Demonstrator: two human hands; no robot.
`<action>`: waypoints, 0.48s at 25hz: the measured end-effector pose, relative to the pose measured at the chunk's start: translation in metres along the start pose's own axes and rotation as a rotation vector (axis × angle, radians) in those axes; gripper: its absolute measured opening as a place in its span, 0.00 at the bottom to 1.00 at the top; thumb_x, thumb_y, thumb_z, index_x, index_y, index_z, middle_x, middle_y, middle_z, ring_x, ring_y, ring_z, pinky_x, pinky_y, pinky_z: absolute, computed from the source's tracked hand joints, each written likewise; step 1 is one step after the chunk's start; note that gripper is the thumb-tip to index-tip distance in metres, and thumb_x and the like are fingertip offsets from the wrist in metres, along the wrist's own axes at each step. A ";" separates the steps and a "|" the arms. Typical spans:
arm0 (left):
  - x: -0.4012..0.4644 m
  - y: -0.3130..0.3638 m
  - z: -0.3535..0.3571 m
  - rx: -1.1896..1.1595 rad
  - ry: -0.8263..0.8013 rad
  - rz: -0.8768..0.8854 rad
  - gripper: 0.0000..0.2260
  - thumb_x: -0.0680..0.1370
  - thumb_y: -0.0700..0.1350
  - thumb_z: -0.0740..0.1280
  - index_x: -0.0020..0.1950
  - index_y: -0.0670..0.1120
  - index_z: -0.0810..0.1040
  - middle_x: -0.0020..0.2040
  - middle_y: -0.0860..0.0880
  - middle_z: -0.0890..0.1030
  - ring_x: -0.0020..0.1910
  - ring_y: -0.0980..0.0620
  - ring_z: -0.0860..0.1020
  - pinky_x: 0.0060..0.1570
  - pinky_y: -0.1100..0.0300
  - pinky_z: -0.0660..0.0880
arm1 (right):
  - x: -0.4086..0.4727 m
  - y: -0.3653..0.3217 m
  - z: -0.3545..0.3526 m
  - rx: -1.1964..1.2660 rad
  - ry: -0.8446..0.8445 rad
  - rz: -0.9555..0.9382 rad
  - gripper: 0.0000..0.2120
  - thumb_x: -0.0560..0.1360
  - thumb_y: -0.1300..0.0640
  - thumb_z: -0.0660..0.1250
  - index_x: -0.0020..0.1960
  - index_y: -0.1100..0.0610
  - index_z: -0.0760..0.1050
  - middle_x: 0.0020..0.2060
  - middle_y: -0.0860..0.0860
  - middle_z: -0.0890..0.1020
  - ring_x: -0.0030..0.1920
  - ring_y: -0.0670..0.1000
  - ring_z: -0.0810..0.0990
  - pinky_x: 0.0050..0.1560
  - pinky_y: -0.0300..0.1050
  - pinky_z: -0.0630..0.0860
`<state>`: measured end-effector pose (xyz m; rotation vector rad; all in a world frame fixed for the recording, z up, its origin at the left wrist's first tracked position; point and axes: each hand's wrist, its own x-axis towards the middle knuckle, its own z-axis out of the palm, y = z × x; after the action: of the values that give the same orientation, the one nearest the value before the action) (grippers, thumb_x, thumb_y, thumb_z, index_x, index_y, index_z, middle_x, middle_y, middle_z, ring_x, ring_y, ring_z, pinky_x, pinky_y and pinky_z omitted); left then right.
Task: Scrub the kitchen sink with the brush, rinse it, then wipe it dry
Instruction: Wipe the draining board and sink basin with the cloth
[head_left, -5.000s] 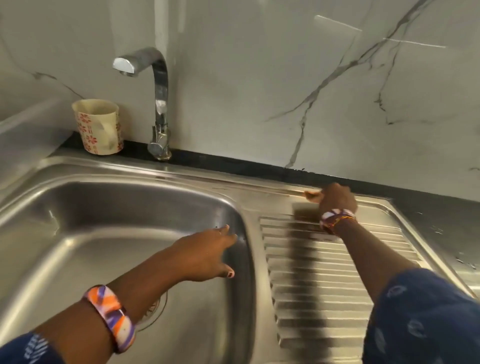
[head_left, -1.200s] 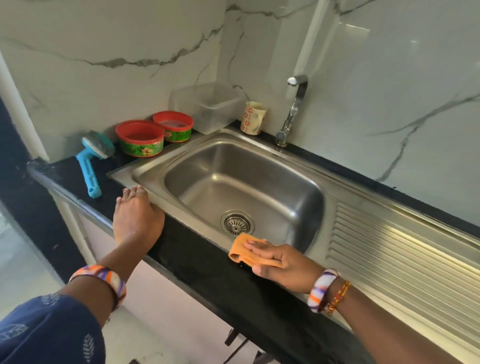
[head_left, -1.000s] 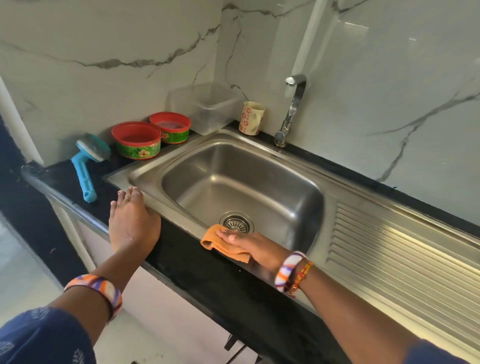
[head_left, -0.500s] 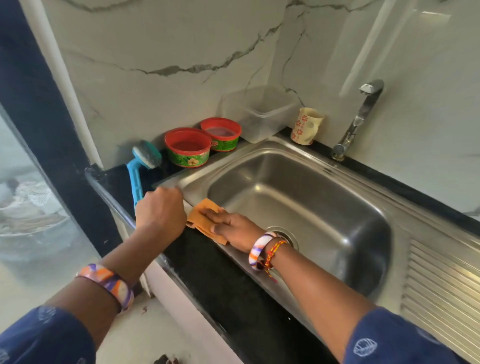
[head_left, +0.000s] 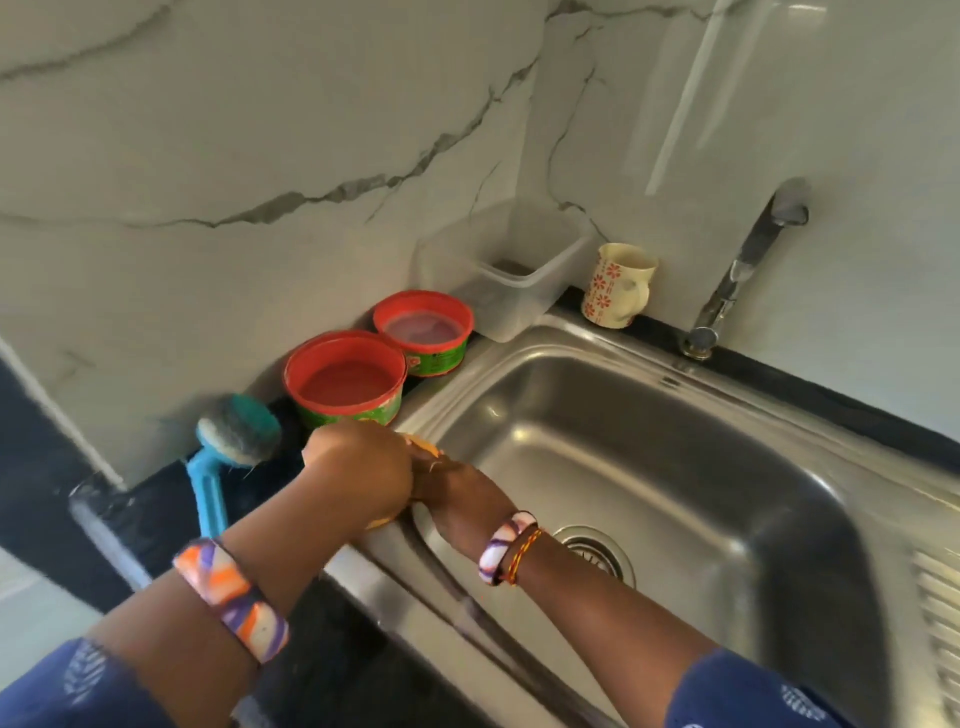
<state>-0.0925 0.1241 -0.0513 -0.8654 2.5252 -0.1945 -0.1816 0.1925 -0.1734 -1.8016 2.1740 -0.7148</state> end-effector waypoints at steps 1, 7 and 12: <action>0.008 0.006 -0.004 0.018 0.015 0.044 0.13 0.79 0.42 0.60 0.63 0.46 0.75 0.63 0.48 0.76 0.63 0.47 0.74 0.51 0.58 0.72 | 0.002 0.007 -0.003 -0.001 0.008 0.041 0.22 0.75 0.67 0.57 0.64 0.52 0.76 0.70 0.50 0.70 0.70 0.53 0.70 0.66 0.49 0.70; 0.068 0.039 -0.031 -0.045 0.179 0.179 0.15 0.80 0.42 0.58 0.67 0.48 0.73 0.65 0.49 0.74 0.65 0.47 0.74 0.54 0.57 0.73 | 0.027 0.075 -0.061 0.039 0.178 0.272 0.16 0.79 0.64 0.58 0.65 0.56 0.75 0.68 0.51 0.72 0.71 0.49 0.65 0.71 0.37 0.61; 0.106 0.061 -0.038 -0.111 0.309 0.242 0.16 0.80 0.37 0.58 0.67 0.45 0.70 0.65 0.47 0.73 0.64 0.48 0.74 0.55 0.58 0.74 | 0.054 0.111 -0.087 -0.117 0.202 0.391 0.19 0.78 0.59 0.60 0.64 0.43 0.74 0.69 0.40 0.70 0.70 0.45 0.67 0.69 0.37 0.62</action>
<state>-0.2178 0.1072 -0.0749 -0.5982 2.9267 -0.1182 -0.3290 0.1739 -0.1475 -1.3323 2.6426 -0.7132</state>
